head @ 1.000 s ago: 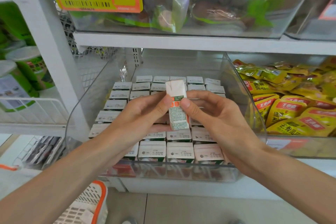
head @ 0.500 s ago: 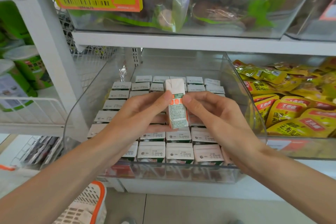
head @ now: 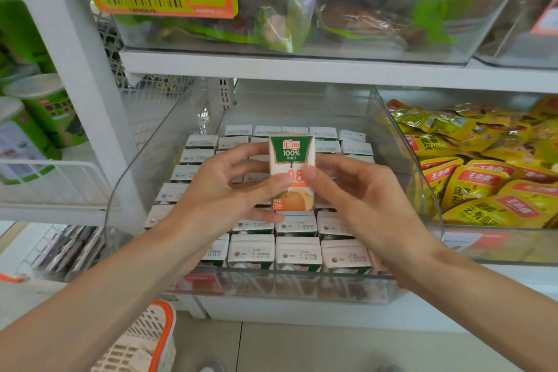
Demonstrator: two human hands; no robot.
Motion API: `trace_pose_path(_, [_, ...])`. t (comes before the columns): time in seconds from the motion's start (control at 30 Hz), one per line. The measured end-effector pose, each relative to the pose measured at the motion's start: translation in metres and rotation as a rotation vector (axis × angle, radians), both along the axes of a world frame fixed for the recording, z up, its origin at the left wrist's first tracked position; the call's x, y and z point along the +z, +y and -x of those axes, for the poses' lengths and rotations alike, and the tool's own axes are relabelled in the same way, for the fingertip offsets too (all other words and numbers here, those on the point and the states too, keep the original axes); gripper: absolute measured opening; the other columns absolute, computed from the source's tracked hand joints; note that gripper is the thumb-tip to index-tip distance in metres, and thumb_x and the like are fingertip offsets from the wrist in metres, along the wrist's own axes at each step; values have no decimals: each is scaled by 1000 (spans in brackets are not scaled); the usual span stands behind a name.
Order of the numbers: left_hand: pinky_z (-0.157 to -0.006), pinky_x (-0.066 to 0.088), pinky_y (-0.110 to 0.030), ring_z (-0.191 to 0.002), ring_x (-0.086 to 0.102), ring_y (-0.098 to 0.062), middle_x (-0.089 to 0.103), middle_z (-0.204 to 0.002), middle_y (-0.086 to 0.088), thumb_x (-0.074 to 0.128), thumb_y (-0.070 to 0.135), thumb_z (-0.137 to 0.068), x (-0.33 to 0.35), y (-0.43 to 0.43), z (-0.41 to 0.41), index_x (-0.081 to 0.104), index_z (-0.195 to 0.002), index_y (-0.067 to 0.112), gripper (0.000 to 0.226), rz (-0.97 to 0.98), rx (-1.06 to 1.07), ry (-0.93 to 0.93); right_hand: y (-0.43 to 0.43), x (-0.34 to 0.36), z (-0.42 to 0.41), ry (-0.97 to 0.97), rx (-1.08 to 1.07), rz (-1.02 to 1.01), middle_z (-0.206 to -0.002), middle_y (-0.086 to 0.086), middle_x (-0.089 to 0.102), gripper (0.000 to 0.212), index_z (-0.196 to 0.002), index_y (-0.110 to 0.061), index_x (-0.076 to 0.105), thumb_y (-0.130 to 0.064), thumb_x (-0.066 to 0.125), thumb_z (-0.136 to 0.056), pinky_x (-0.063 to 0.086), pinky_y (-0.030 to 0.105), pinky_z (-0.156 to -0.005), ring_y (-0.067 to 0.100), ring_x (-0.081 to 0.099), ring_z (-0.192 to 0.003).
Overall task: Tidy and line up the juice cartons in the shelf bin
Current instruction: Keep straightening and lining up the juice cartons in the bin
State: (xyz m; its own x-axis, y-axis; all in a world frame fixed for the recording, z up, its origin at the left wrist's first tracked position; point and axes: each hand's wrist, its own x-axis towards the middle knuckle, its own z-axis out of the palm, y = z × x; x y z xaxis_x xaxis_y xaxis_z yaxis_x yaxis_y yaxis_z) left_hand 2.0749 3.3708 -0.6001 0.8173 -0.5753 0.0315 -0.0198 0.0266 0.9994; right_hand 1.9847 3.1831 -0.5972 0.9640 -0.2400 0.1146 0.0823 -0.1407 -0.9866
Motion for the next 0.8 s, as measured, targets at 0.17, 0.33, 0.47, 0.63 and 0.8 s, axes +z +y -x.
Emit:
trace_pose_path(0.17, [-69, 66, -34, -104, 77, -19, 79, -114, 4, 65, 33, -98, 1, 1, 1, 70, -129, 33, 32, 0, -20, -16, -2, 1, -1, 23, -53, -97, -99, 3, 83, 27, -122, -18, 71, -26, 73, -96, 64, 31, -89, 19, 81, -94])
trace_pose_path(0.33, [-71, 66, -33, -104, 77, -19, 79, -114, 4, 65, 34, -97, 0, 1, 0, 71, -127, 38, 31, -8, -13, -41, 0, 2, 0, 14, -75, -152, -96, 5, 83, 24, -116, -13, 70, -22, 75, -94, 64, 26, -78, 22, 81, -89])
trace_pose_path(0.47, [-71, 66, -32, -102, 78, -21, 80, -111, 2, 65, 34, -95, 0, 0, 0, 72, -124, 38, 30, -7, 2, -31, 0, 3, 0, 20, -90, -147, -95, 6, 83, 23, -111, -9, 70, -22, 75, -93, 65, 28, -80, 23, 81, -89])
trace_pose_path(0.63, [-72, 66, -32, -101, 78, -21, 80, -109, 0, 66, 36, -94, 1, 0, 1, 71, -127, 34, 33, -19, 18, -27, 0, 2, 0, 37, -89, -132, -95, 7, 83, 21, -108, -8, 70, -22, 75, -94, 66, 33, -82, 25, 81, -89])
trace_pose_path(0.8, [-72, 65, -29, -101, 78, -20, 81, -108, 1, 66, 37, -93, 0, 0, 1, 71, -127, 33, 34, -24, 26, -26, -2, 3, 1, 47, -84, -89, -95, 5, 83, 21, -107, -12, 71, -27, 76, -93, 66, 37, -82, 24, 81, -89])
